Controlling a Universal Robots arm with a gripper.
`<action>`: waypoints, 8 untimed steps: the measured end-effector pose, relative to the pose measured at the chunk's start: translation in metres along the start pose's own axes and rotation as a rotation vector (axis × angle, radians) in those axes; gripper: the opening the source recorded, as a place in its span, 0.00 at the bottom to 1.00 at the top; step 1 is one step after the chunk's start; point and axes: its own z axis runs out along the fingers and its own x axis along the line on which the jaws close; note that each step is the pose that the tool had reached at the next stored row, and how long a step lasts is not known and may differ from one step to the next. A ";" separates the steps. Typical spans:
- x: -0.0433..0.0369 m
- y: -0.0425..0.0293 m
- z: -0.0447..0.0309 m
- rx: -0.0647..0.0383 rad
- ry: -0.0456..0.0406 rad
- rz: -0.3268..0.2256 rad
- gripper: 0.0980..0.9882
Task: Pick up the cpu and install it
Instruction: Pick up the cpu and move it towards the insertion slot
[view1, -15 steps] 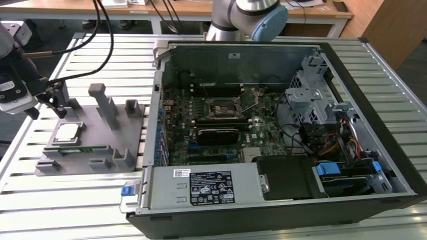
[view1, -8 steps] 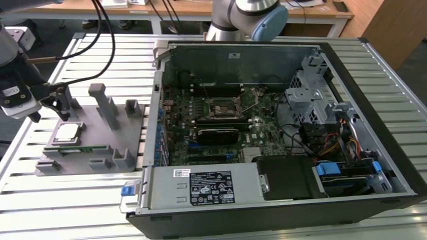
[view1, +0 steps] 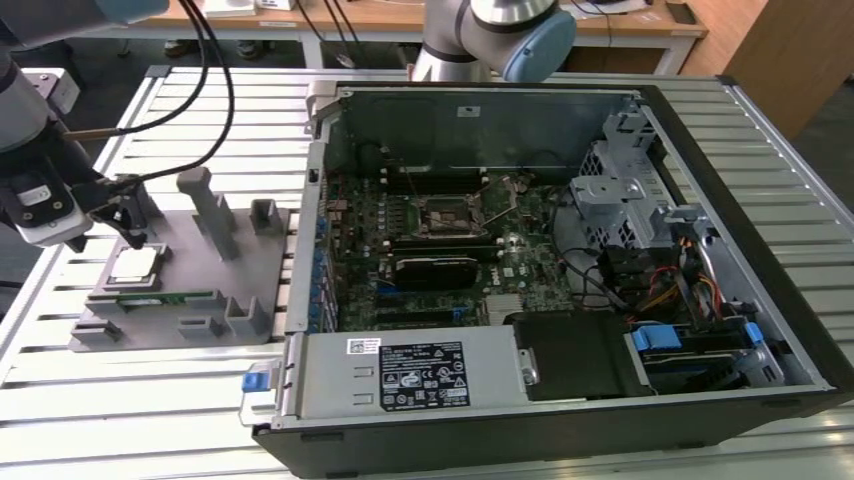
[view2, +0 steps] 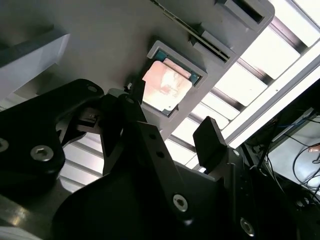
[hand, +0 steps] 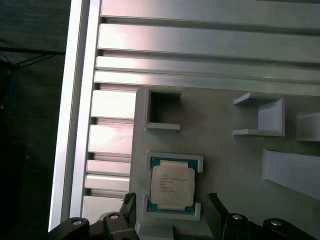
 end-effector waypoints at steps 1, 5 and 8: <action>-0.0001 -0.0002 0.0019 0.000 -0.0001 0.000 0.63; -0.0002 0.0001 0.0083 0.000 0.0000 0.000 0.63; -0.0003 0.0007 0.0126 0.000 -0.0001 0.000 0.63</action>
